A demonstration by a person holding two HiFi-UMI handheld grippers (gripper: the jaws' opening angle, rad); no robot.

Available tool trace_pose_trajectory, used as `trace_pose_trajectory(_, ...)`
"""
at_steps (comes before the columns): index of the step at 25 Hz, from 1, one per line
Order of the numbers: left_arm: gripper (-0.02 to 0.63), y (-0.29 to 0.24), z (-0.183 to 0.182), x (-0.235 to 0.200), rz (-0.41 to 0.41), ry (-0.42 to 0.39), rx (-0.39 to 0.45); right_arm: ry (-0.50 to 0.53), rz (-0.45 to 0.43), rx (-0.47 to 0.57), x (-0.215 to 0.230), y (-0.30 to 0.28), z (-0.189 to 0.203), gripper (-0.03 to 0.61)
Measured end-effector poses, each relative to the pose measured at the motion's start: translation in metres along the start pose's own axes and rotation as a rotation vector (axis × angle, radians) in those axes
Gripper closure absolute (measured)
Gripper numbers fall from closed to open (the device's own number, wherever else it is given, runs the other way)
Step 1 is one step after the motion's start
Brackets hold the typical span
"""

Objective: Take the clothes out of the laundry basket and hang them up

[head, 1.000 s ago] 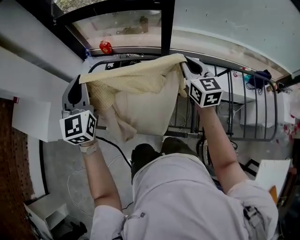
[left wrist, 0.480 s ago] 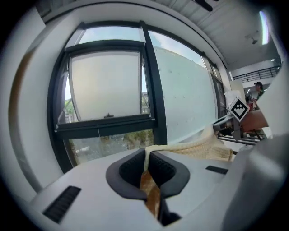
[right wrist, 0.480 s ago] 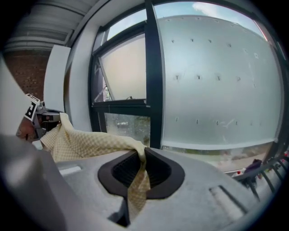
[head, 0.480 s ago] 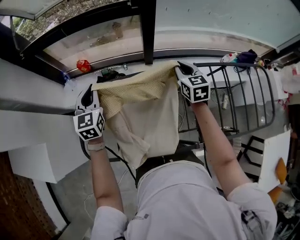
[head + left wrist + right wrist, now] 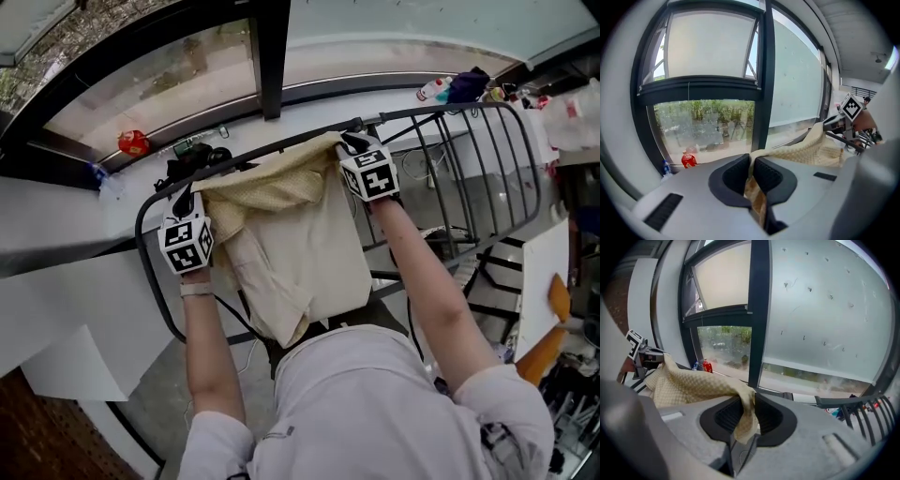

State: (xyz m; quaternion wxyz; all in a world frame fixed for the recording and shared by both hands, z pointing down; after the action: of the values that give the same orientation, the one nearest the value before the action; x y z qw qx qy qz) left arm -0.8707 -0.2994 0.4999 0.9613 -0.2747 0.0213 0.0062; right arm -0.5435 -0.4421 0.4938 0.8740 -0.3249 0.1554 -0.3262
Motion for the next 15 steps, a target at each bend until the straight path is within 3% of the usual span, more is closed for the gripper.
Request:
trace_pose_trajectory(1,0.607,0.0,0.004,0.005,0.008,0.002,-0.008,0.009,-0.003,-0.019,0.002,0.003,0.004,0.516)
trace_pose_trajectory(3,0.606,0.001,0.011,0.014,0.024,0.002,-0.022,0.013,-0.027,-0.049,0.005,0.01,0.012,0.421)
trace_pose_trajectory(4,0.587,0.002,0.014,0.017,0.031,0.001,-0.032,0.007,-0.046,-0.062,0.005,0.013,0.016,0.353)
trace_pose_trajectory(5,0.526,0.003,0.018,0.017,0.038,0.002,-0.044,-0.003,-0.065,-0.073,0.004,0.014,0.018,0.316)
trace_pose_trajectory(9,0.457,0.009,0.029,-0.003,0.055,0.031,-0.078,-0.053,-0.079,-0.08,-0.006,0.022,0.018,0.295)
trace_pose_trajectory(15,0.456,0.036,0.027,-0.007,0.136,0.028,-0.023,-0.126,-0.042,0.021,-0.025,0.065,0.02,0.295)
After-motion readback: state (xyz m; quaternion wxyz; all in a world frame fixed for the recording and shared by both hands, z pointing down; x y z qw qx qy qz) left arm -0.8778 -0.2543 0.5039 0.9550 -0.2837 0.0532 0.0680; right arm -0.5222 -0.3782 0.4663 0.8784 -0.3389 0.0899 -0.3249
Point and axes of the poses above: the fingertips, and each gripper's own axes: y backward along the fingers, x to its right, z out of its underside, the point moved 4 cm from there along y, backward along the fingers
